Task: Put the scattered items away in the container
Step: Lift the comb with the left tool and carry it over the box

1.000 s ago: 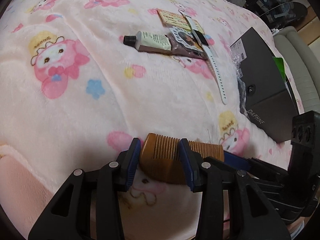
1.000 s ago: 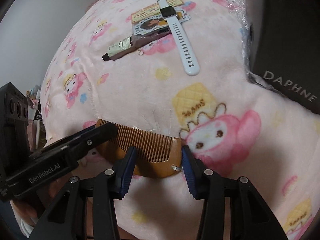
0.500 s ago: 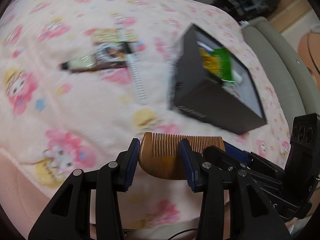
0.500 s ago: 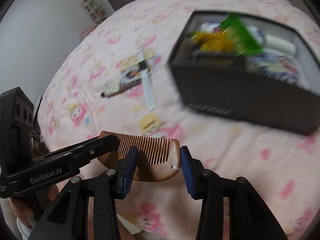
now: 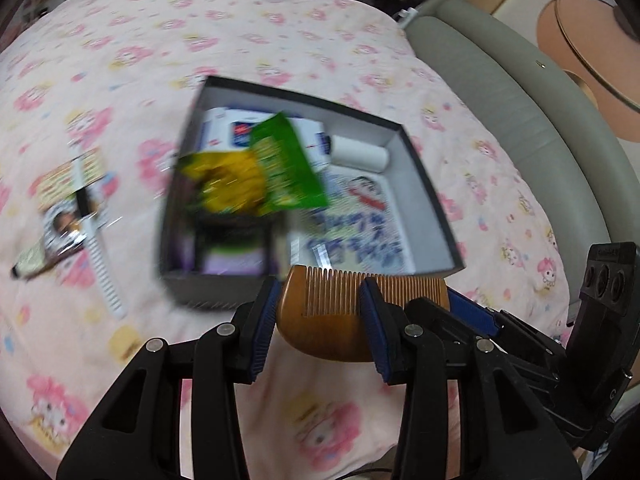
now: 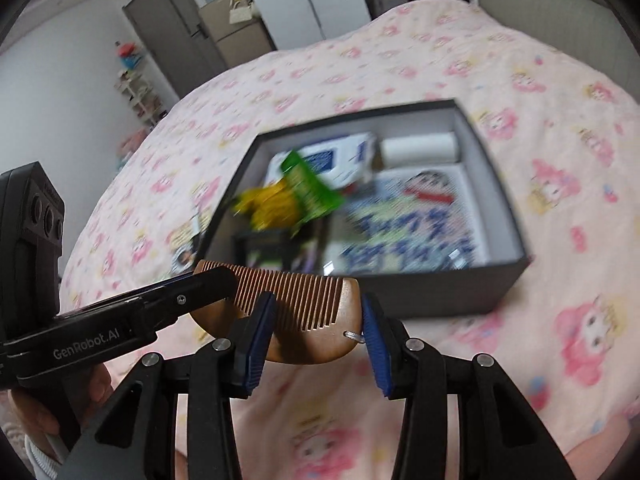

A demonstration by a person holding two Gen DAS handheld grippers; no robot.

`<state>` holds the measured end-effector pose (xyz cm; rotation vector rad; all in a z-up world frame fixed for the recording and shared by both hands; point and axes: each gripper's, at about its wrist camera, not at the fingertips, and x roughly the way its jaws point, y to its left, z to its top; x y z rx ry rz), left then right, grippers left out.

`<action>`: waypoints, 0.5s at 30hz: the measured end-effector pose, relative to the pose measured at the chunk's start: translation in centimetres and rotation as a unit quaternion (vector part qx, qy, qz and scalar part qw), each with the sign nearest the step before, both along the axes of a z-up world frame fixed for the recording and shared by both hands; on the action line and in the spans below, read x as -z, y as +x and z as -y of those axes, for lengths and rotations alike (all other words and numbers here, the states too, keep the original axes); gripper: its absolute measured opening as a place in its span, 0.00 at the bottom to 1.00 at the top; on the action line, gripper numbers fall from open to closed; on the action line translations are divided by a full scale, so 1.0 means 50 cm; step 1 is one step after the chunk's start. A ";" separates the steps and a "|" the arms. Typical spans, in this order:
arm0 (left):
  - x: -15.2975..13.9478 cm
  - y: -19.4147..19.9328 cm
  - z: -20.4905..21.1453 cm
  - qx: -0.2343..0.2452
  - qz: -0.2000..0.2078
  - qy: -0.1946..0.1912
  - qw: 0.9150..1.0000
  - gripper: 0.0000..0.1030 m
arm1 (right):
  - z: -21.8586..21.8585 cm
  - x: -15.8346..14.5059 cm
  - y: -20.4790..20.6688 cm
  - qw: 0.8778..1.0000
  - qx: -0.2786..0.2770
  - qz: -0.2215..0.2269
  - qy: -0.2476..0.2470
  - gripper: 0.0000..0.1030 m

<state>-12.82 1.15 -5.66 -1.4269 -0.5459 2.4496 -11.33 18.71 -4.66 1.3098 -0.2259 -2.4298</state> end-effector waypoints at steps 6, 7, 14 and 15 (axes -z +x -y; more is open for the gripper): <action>-0.001 -0.078 -0.056 0.018 -0.001 -0.019 1.000 0.40 | -0.062 0.003 -0.058 1.000 0.017 -0.001 -0.011 0.38; 0.003 -0.091 -0.060 0.017 0.002 -0.020 1.000 0.40 | -0.067 0.007 -0.070 1.000 0.019 -0.001 -0.013 0.38; 0.056 -0.155 -0.071 -0.013 0.023 -0.022 0.999 0.40 | -0.074 0.045 -0.156 1.000 0.011 0.007 -0.005 0.38; 0.064 -0.161 -0.071 -0.015 0.027 -0.019 0.999 0.40 | -0.073 0.050 -0.165 1.000 0.008 0.009 0.001 0.38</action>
